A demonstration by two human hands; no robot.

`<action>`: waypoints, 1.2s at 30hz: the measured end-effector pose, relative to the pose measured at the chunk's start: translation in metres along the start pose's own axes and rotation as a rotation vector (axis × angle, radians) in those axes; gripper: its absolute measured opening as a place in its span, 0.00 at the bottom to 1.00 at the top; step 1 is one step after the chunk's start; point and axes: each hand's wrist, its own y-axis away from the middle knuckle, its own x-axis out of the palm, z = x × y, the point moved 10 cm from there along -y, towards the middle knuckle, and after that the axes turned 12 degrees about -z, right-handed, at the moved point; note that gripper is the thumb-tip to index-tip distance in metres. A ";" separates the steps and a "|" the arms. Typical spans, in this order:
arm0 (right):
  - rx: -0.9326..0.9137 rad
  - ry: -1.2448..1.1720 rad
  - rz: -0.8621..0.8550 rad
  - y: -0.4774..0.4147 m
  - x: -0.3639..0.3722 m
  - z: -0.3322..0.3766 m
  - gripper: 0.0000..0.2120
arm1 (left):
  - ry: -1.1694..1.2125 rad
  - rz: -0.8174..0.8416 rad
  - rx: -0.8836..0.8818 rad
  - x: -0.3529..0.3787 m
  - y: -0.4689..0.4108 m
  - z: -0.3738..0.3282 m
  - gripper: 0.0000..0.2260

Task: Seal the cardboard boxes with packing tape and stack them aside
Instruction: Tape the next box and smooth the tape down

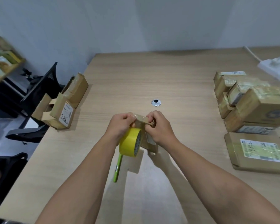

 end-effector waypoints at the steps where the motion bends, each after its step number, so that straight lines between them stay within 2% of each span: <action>1: -0.011 0.007 0.014 0.003 0.000 0.000 0.16 | -0.010 -0.001 -0.003 0.000 0.003 -0.001 0.18; 5: 0.021 0.037 0.128 0.014 0.008 -0.007 0.26 | -0.074 -0.002 -0.021 0.003 0.009 -0.001 0.17; 11: 0.204 -0.181 0.081 0.028 0.013 -0.015 0.04 | -0.243 -0.016 0.019 0.007 0.011 -0.011 0.12; 16: 0.259 -0.195 0.034 0.030 0.013 -0.016 0.01 | -0.361 -0.059 0.098 0.004 0.013 -0.013 0.09; 22: 0.265 -0.164 0.006 0.030 0.010 -0.017 0.02 | -0.344 -0.078 0.141 0.004 0.016 -0.015 0.02; 27: 0.250 -0.095 -0.011 0.028 0.013 -0.015 0.07 | -0.283 -0.098 0.099 0.000 0.014 -0.006 0.10; 36: 0.265 -0.003 -0.083 0.023 0.010 -0.011 0.05 | -0.182 -0.098 0.017 -0.005 0.012 0.012 0.21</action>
